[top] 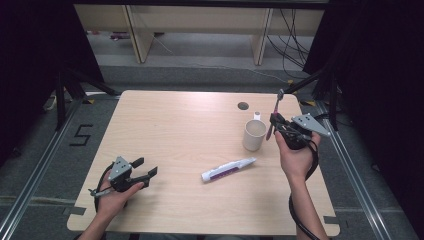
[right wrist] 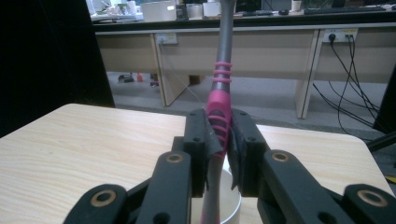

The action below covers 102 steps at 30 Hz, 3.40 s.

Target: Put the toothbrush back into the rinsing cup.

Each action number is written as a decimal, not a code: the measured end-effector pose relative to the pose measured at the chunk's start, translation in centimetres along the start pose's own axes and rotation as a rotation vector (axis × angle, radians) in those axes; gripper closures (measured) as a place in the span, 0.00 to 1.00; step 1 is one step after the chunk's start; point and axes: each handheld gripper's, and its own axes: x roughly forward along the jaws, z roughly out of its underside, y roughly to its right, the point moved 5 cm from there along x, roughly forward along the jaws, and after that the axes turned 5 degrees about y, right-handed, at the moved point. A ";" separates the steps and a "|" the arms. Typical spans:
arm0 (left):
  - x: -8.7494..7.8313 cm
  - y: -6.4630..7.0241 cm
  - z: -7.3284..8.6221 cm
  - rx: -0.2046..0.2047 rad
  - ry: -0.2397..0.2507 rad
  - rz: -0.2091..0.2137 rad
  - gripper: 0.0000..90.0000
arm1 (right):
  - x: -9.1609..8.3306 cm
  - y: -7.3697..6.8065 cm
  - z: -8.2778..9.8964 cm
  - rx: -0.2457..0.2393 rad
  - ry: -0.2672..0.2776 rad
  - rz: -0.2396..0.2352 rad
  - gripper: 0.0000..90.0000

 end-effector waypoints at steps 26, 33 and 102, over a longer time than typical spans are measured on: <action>0.0 0.0 0.0 -0.002 0.000 0.001 0.35 | 1.8 0.3 -0.9 -0.014 0.016 0.018 0.88; 0.0 0.0 0.0 -0.005 0.000 0.001 0.35 | 2.3 0.2 -1.1 -0.004 0.019 0.018 0.88; 0.0 0.0 0.0 -0.001 0.001 0.006 0.35 | 7.0 0.8 -2.5 -0.017 0.041 0.071 0.87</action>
